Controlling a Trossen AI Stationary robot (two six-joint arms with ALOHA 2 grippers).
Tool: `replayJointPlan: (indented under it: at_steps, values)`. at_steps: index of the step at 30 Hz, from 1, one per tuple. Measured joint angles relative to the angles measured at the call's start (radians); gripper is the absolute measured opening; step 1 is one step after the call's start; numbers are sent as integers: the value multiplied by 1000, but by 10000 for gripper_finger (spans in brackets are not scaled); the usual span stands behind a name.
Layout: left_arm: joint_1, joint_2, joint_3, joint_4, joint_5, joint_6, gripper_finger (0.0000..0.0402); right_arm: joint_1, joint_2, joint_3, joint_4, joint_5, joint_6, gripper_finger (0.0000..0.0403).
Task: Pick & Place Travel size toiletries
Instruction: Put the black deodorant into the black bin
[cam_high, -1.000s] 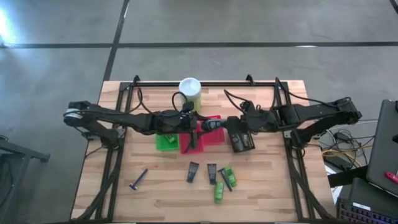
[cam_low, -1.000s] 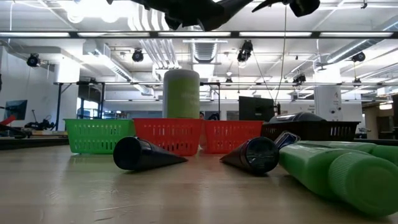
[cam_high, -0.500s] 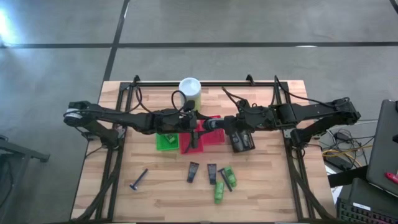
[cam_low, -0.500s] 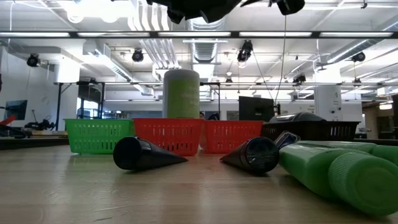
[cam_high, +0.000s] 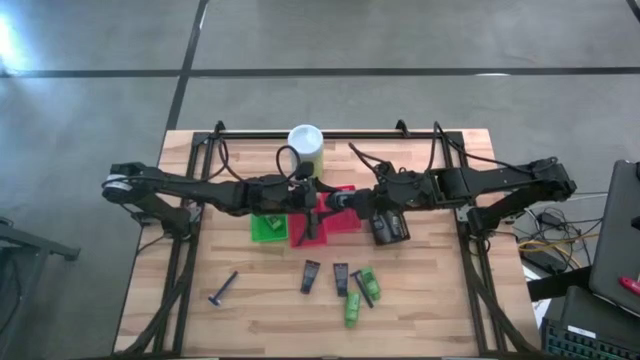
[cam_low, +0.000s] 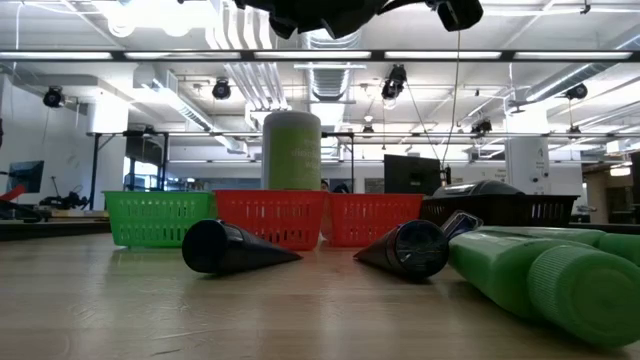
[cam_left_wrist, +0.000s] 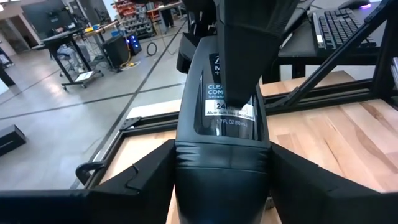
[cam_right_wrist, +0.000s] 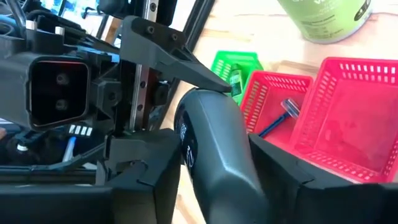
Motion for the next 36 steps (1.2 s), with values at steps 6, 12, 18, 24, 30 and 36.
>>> replayJointPlan:
  at_steps: [6, 12, 18, 24, 30, 36]
  values:
    - [-14, 0, -3, -32, 0, -4, 259, 0, -2, 0, -17, -4, -33, 136]
    - [-16, -2, -4, -309, -21, -74, 272, -9, -18, 1, -225, -43, -25, 142]
    - [-26, -4, -5, -530, -33, -213, 274, -76, -23, 1, -564, -161, -19, 136]
    - [-44, -22, -5, -534, -45, -233, 275, -221, -9, 0, -761, -435, -185, 136]
    - [-43, -32, -5, -533, -83, -253, 275, -368, 62, 1, -806, -564, -382, 136]
    - [-43, -34, -5, -534, -93, -274, 275, -445, 223, 1, -889, -614, -576, 139]
